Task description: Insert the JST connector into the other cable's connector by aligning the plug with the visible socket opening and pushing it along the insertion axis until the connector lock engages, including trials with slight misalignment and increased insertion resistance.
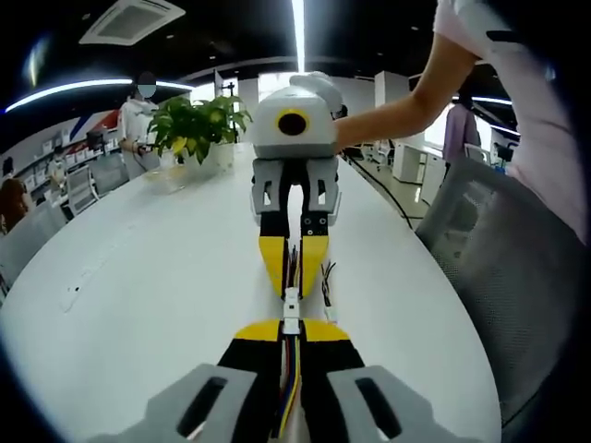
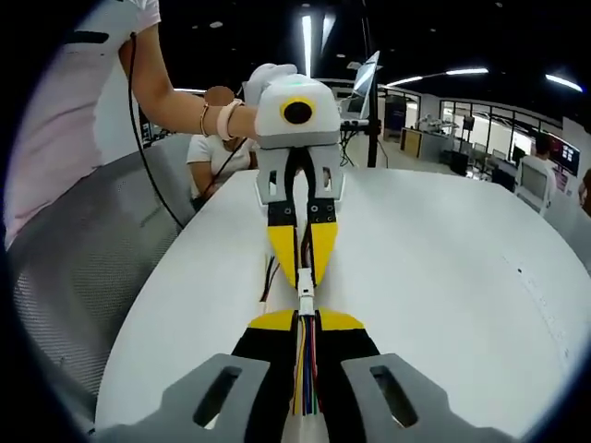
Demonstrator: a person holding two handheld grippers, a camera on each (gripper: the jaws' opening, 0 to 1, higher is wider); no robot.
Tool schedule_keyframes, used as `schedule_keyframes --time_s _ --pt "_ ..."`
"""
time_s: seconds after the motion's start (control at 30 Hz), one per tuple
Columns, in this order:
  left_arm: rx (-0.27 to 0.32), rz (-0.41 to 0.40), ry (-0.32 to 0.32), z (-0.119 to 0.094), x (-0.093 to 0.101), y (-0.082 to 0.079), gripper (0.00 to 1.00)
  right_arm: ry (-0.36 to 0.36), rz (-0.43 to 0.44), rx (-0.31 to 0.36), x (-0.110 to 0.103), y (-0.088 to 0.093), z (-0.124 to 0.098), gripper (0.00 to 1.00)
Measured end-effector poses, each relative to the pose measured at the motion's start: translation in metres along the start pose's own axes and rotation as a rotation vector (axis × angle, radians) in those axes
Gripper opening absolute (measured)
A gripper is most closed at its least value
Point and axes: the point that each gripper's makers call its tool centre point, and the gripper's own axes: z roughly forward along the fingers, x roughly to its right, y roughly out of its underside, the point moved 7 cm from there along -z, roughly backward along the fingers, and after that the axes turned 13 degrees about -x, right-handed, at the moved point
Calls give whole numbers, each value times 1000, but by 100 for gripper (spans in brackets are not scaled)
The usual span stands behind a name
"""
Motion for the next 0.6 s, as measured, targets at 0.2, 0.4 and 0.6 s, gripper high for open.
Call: schedule_keyframes --time_s 0.2,0.4,0.6 --pt "-8 4 -2 1 -1 1 0 4 2 -7 0 1 1 3" --pt "-13 8 -4 2 -1 1 0 10 7 -12 1 1 2 3" --pt "-14 28 -7 1 0 1 0 7 6 -3 0 0 2 3"
